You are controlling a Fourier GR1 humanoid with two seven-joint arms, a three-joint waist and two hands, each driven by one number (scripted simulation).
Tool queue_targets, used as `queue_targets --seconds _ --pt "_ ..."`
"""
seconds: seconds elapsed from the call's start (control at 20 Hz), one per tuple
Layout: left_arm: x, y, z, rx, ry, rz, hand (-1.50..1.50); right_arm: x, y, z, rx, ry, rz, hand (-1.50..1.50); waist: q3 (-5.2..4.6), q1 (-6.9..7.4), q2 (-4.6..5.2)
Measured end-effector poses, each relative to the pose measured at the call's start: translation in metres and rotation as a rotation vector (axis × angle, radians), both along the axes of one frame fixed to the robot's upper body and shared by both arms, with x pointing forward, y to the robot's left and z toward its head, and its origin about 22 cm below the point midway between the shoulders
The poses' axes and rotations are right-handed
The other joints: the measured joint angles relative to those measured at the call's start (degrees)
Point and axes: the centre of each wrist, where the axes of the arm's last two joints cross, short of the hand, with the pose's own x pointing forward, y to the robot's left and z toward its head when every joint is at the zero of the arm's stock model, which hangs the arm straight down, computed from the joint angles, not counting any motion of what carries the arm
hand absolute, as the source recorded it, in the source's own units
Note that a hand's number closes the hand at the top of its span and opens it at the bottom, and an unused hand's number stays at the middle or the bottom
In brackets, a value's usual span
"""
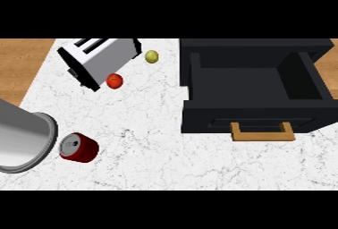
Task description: Pick up the can, place it into the drawer and close the drawer
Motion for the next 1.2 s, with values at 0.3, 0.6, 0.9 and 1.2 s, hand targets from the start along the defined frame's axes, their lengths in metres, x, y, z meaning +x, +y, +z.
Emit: queue_targets --seconds 0.3,0.6,0.9,1.2 --pt "0.013 -0.018 -0.007 -0.02 0.054 -0.009 -1.5 -0.005 -0.005 -0.004 0.002 0.0 0.008 -1.5 -0.08 -0.05 0.15" --pt "0.031 -0.035 -0.029 -0.023 0.089 0.007 -1.5 -0.023 -0.018 0.0 -0.002 0.006 0.005 -1.5 -0.18 -0.35 0.34" --pt "0.041 -0.053 -0.061 0.006 0.106 0.014 -1.5 -0.024 -0.017 0.001 -0.005 0.006 0.003 -1.5 -0.23 -0.19 0.39" --pt "0.05 -0.062 -0.098 0.037 0.115 0.044 -1.5 -0.028 -0.016 0.003 -0.004 0.006 0.006 -1.5 -0.23 -0.23 0.41"
